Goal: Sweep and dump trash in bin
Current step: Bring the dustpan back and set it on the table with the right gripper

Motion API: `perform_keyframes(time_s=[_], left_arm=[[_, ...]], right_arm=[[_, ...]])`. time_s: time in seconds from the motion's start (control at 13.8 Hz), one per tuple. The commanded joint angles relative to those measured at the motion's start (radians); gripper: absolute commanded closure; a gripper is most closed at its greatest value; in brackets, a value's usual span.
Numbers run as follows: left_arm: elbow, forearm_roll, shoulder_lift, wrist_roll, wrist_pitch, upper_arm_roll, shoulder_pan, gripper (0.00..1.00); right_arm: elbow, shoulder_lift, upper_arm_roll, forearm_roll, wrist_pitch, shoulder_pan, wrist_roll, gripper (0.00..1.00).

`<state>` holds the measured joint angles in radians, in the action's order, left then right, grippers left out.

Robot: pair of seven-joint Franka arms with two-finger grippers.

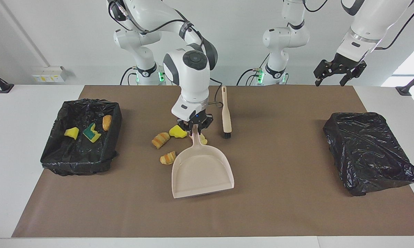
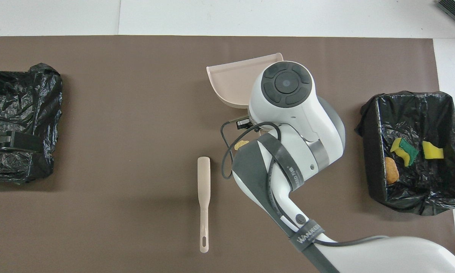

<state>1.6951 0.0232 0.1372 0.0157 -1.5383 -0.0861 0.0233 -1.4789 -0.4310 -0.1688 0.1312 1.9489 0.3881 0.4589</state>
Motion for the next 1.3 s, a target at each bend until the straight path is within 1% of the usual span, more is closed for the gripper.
perform_keyframes(time_s=[0.0,0.22,0.29,0.36,0.43,0.51,0.72,0.87,0.94,1.08,1.23], left_arm=[[-0.009,-0.017,0.007,0.006,0.013,-0.008,0.009,0.00],[-0.009,-0.017,0.007,0.006,0.013,-0.008,0.009,0.00],[-0.009,-0.017,0.007,0.006,0.013,-0.008,0.009,0.00],[-0.009,-0.017,0.007,0.006,0.013,-0.008,0.009,0.00],[-0.009,-0.017,0.007,0.006,0.013,-0.008,0.009,0.00],[-0.008,-0.017,0.007,0.006,0.013,-0.008,0.009,0.00],[-0.009,-0.017,0.007,0.006,0.013,-0.008,0.009,0.00],[-0.009,-0.017,0.007,0.006,0.013,-0.008,0.009,0.00],[-0.009,-0.017,0.007,0.006,0.013,-0.008,0.009,0.00],[-0.009,-0.017,0.007,0.006,0.013,-0.008,0.009,0.00],[-0.009,-0.017,0.007,0.006,0.013,-0.008,0.009,0.00]], right_arm=[[0.078,-0.115,0.009,-0.004,0.085,0.060,0.133,1.00],[0.187,-0.222,0.012,0.013,0.094,0.100,0.240,1.00],[0.204,-0.245,0.015,0.033,0.096,0.110,0.269,1.00],[0.204,-0.250,0.014,0.050,0.102,0.114,0.277,1.00],[0.203,-0.249,0.014,0.051,0.099,0.114,0.279,0.54],[0.204,-0.247,0.018,0.054,0.088,0.117,0.280,0.01],[0.193,-0.189,0.008,0.038,0.068,0.117,0.285,0.00],[0.158,-0.123,0.006,0.033,0.038,0.117,0.287,0.00],[0.126,-0.083,0.000,0.031,0.024,0.117,0.287,0.00],[0.022,0.004,-0.012,-0.052,0.022,0.120,0.291,0.00],[-0.087,0.072,-0.012,-0.070,0.034,0.164,0.334,0.00]])
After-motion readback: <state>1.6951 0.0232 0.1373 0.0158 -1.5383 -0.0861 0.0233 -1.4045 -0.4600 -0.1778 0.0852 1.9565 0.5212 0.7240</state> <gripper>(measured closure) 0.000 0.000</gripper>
